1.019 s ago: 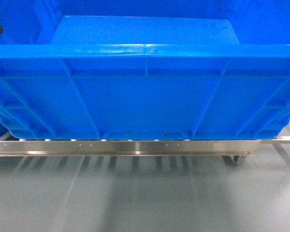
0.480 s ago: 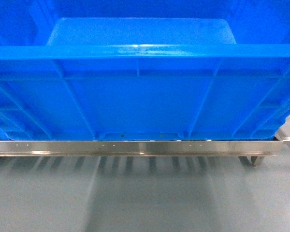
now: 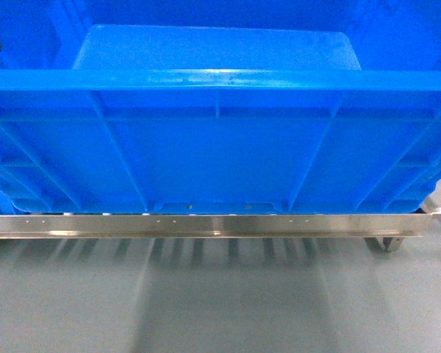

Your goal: Place box next to blue box on left shelf

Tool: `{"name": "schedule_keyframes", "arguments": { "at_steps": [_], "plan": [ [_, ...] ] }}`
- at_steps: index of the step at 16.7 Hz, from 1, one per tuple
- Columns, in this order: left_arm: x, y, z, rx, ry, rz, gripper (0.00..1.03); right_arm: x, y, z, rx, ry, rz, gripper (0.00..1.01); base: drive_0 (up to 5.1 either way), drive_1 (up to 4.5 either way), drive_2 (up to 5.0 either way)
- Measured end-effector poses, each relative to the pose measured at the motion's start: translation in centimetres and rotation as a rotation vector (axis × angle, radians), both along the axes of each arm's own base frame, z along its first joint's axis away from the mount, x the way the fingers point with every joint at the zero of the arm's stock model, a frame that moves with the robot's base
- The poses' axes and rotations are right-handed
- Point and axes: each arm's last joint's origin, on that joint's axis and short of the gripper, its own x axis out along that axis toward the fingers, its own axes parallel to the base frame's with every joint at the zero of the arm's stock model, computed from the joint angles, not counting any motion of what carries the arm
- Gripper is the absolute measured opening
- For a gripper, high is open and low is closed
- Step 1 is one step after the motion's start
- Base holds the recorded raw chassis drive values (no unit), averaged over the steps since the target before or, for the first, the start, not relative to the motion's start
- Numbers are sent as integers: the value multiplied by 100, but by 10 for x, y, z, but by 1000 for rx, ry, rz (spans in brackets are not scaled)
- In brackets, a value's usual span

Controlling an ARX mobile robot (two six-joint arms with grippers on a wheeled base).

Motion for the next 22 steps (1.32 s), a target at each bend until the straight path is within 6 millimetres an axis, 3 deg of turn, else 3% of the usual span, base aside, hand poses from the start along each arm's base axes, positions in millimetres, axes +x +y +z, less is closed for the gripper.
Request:
{"name": "schedule_keyframes", "arguments": {
  "at_steps": [22],
  "plan": [
    [0,0,0,0,-2,-2,16,0,-1,0,0,0,-2,8,0,0,0]
  ]
}}
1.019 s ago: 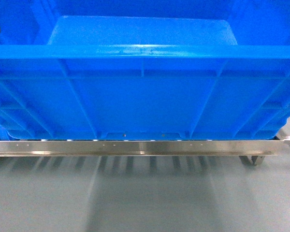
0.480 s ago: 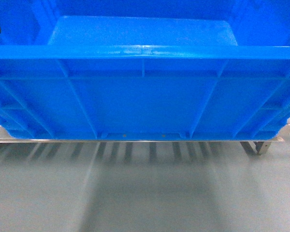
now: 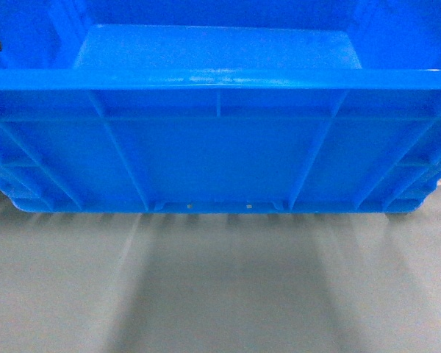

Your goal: Place box next to blue box on left shelf

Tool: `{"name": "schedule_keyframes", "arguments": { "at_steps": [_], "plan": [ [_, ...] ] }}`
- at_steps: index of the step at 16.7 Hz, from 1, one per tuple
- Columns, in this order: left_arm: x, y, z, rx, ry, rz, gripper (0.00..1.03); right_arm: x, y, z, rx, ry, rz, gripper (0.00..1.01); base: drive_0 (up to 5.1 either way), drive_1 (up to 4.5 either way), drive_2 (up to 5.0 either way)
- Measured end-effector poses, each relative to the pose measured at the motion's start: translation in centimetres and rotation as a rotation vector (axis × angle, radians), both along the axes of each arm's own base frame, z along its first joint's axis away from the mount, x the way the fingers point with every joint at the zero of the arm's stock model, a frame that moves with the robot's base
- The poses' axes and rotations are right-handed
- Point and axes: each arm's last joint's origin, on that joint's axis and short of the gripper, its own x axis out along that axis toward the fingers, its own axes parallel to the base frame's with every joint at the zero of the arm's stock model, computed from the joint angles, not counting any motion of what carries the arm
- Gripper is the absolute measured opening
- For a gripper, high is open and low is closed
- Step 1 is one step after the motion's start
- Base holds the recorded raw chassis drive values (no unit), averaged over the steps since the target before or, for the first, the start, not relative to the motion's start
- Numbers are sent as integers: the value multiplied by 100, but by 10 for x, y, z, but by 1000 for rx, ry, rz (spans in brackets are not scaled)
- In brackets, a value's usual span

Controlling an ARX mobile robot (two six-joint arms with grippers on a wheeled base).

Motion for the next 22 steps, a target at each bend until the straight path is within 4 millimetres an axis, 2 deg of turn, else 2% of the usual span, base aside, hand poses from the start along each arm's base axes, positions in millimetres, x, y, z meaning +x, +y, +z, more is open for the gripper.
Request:
{"name": "schedule_keyframes", "arguments": {
  "at_steps": [22],
  "plan": [
    [0,0,-1,0,5,-1,16,0,0,-2,-1,5,0,8,0,0,0]
  ]
}}
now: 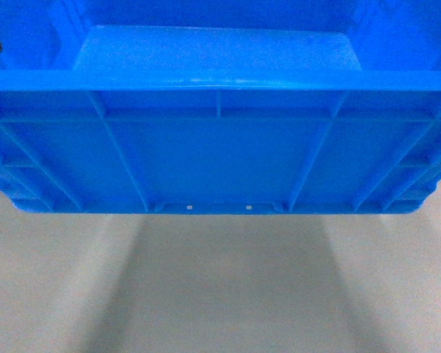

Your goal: Place box next to blue box on left shelf

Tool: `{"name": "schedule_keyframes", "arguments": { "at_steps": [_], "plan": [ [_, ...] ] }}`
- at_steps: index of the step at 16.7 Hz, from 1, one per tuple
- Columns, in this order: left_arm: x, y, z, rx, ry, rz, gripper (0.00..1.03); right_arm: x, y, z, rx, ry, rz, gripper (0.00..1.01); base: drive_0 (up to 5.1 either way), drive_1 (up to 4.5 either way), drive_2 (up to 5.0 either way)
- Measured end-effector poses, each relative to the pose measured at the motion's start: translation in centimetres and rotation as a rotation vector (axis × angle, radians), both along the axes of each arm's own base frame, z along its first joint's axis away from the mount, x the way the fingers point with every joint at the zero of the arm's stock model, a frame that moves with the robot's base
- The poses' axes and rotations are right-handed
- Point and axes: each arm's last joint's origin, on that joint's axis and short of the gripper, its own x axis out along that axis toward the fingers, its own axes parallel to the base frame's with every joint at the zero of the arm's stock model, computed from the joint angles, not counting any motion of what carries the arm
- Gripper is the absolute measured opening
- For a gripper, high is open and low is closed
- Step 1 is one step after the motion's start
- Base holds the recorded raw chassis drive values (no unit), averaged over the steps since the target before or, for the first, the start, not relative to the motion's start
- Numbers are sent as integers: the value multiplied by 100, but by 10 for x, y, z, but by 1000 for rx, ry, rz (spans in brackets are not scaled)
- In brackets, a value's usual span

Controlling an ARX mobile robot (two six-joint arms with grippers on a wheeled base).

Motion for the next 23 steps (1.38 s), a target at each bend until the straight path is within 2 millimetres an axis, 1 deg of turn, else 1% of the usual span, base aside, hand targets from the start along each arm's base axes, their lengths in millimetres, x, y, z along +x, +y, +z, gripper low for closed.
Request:
{"name": "schedule_keyframes", "arguments": {
  "at_steps": [1,23],
  "plan": [
    [0,0,0,0,2,0,16,0,0,0,0,1,0,8,0,0,0],
    [0,0,0,0,-3,-1,16,0,0,0,0,-2,-1,8,1,421,-419]
  ]
}}
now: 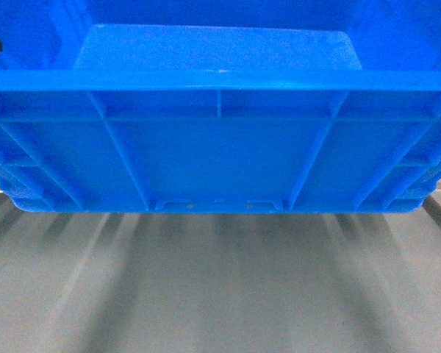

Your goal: Place box next to blue box on left shelf

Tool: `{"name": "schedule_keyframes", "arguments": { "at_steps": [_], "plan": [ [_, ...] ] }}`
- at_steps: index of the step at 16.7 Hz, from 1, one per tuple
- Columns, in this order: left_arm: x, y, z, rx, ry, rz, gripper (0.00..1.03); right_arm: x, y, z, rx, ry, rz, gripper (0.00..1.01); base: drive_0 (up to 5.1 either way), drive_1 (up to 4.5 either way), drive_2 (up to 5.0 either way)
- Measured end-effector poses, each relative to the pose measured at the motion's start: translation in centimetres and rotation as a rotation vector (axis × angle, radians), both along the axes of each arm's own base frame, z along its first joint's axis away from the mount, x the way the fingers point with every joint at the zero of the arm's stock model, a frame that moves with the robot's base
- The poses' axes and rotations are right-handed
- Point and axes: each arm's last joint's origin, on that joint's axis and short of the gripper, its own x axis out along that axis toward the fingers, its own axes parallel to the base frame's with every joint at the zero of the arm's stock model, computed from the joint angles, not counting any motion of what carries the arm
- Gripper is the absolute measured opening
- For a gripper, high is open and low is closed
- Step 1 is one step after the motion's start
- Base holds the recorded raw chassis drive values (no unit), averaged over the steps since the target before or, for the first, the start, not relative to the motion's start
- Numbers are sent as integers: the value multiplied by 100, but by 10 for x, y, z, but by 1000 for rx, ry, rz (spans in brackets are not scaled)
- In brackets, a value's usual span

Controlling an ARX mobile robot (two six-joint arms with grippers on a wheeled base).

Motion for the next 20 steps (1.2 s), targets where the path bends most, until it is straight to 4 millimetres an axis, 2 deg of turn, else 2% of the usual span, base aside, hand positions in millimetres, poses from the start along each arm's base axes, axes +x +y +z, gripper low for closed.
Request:
{"name": "schedule_keyframes", "arguments": {
  "at_steps": [16,20],
  "plan": [
    [0,0,0,1,3,1,16,0,0,0,0,2,1,8,5,425,-415],
    [0,0,0,1,0,1,16,0,0,-1,0,2,1,8,-2,152,-157]
  ]
}}
